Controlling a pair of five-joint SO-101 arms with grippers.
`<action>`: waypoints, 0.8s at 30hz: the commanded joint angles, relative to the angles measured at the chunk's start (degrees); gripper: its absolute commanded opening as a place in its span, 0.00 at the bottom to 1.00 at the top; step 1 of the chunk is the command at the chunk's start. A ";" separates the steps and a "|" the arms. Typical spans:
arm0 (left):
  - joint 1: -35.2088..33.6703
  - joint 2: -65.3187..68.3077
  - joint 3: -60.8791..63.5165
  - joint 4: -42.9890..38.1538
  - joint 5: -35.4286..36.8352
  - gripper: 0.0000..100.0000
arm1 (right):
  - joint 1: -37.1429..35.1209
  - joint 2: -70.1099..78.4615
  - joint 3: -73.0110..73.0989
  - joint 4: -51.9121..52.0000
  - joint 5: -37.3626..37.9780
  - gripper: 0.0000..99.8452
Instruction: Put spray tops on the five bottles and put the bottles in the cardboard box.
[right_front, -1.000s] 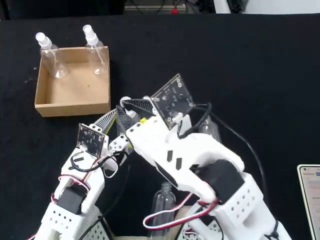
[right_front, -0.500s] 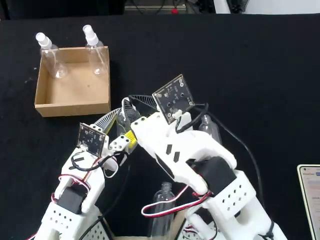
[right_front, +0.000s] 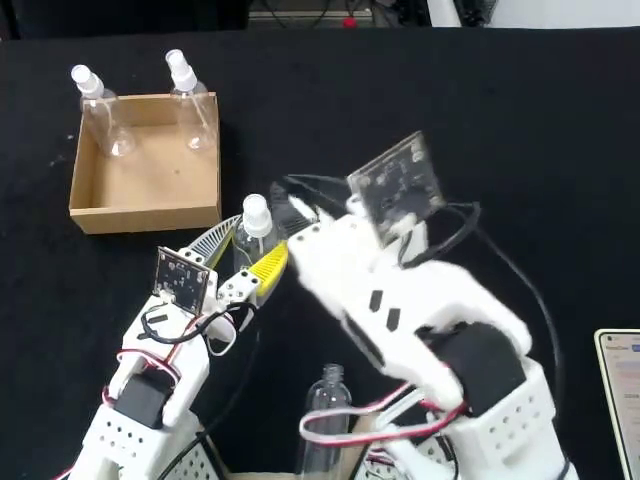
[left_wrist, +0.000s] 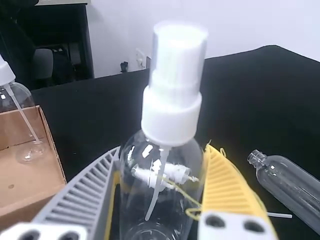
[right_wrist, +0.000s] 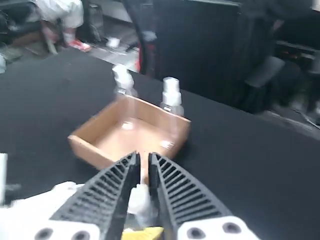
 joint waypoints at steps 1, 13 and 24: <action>0.48 -0.18 1.27 -0.70 0.00 0.18 | 9.23 -0.84 0.48 -0.44 0.26 0.04; -9.80 -0.62 0.75 -5.01 0.35 0.18 | 13.80 -0.75 41.71 -31.56 -0.26 0.03; -25.36 0.09 -3.65 -27.69 0.44 0.18 | 13.71 -0.40 52.97 -42.64 -0.26 0.03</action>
